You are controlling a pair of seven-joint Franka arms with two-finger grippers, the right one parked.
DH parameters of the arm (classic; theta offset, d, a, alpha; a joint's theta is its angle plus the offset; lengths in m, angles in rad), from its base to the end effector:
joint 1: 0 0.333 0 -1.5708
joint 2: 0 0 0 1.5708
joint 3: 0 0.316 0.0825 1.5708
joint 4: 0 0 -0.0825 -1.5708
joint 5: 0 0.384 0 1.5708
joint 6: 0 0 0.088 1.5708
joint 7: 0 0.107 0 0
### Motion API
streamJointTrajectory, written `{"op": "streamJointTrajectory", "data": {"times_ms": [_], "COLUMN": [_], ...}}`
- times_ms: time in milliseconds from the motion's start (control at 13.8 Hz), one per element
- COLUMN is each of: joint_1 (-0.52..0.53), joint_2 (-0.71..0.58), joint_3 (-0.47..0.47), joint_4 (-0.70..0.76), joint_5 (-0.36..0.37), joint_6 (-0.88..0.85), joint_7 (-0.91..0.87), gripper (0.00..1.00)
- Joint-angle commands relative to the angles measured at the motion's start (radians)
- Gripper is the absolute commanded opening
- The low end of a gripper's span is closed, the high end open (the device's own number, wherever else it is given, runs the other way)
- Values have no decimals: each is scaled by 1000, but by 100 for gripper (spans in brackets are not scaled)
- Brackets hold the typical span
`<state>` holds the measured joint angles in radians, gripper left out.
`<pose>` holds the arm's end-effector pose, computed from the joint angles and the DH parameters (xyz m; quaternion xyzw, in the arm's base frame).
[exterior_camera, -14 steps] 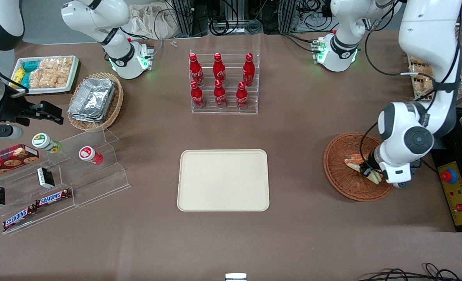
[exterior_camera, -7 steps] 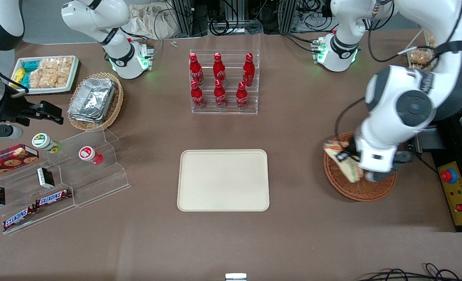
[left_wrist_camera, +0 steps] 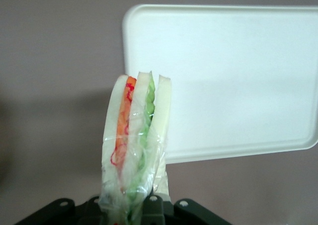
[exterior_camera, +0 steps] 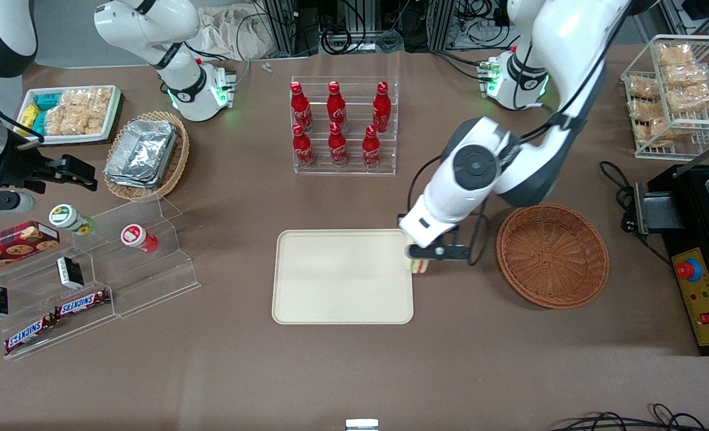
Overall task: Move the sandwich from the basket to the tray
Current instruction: 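Carry the sandwich with the left gripper over to the white tray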
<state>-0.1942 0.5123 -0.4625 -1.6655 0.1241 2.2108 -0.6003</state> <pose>0.5642 -0.3816 0.3431 0.9968 -0.0324 0.0021 0.0729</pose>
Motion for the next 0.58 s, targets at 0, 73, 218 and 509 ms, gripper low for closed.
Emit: {"op": "streamJointTrajectory", "data": {"times_ms": [0, 73, 218, 509], "joint_1": [-21, -30, -30, -31], "joint_2": [142, 175, 204, 218], "joint_3": [1, 1, 7, 8], "joint_4": [53, 55, 58, 61], "joint_5": [107, 133, 164, 226], "joint_6": [128, 159, 188, 231], "joint_7": [7, 1, -16, -117], "gripper": [0, 4, 25, 100]}}
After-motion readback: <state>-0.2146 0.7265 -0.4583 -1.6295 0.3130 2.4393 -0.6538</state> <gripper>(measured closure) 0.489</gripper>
